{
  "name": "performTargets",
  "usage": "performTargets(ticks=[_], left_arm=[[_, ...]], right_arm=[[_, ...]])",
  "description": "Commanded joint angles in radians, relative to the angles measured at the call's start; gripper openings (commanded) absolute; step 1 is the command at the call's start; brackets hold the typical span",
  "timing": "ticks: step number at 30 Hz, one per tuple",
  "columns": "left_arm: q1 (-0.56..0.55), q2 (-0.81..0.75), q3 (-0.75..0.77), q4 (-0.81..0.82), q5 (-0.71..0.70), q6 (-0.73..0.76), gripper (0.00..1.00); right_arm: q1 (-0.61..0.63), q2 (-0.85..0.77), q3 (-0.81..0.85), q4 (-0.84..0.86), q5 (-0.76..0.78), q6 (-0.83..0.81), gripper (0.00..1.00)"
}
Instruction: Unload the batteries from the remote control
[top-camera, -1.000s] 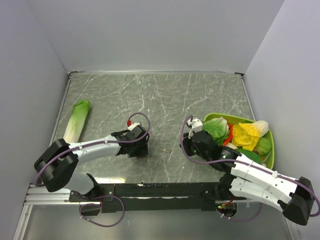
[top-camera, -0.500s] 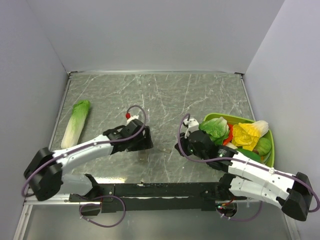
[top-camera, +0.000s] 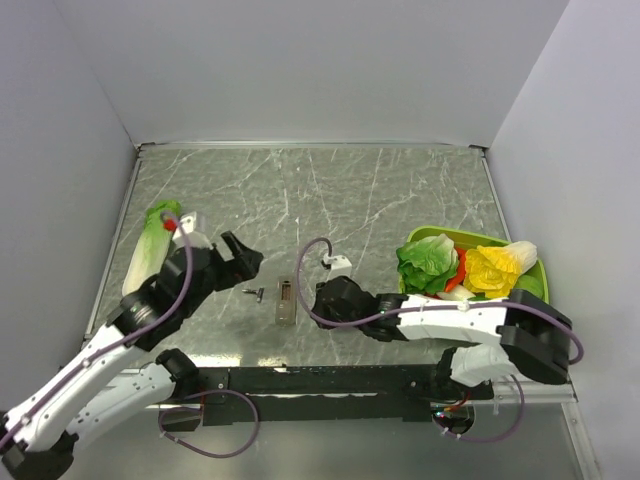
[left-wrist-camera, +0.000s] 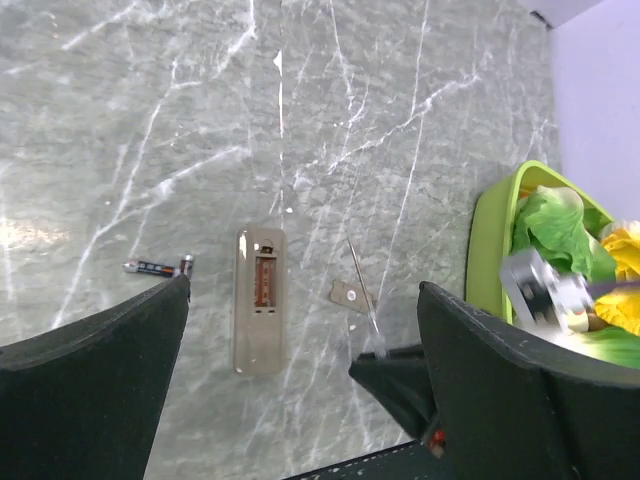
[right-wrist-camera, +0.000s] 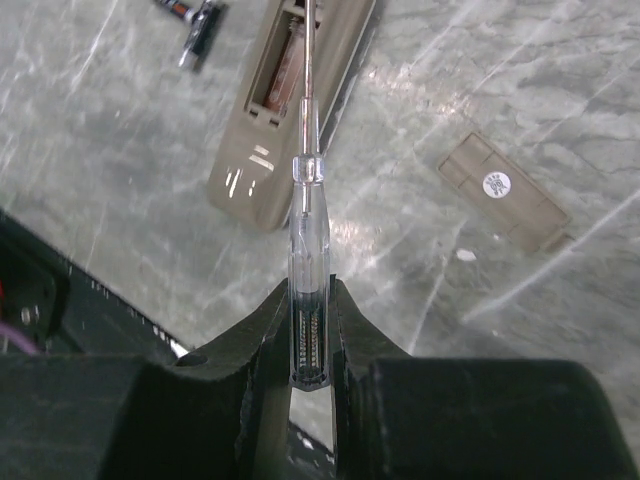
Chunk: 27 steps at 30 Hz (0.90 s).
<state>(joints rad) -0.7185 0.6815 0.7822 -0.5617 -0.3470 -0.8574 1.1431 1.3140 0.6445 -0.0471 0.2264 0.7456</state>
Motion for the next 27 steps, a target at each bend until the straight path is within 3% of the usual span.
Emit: performTargets(ticks=[1, 8, 15, 27], left_arm=[[0.001, -0.103, -0.066, -0.007, -0.018, 0.05, 0.99], [0.001, -0.108, -0.043, -0.04, 0.002, 0.073, 0.99], [-0.019, -0.059, -0.037, -0.043, 0.033, 0.087, 0.99], [-0.038, -0.071, -0.043, -0.035, 0.028, 0.081, 0.99]], right_arm=[[0.006, 0.08, 0.072, 0.064, 0.047, 0.096, 0.01], [0.006, 0.228, 0.136, 0.052, 0.028, 0.129, 0.04], [0.007, 0.266, 0.144, 0.052, 0.07, 0.17, 0.14], [0.007, 0.303, 0.141, 0.016, 0.085, 0.178, 0.2]])
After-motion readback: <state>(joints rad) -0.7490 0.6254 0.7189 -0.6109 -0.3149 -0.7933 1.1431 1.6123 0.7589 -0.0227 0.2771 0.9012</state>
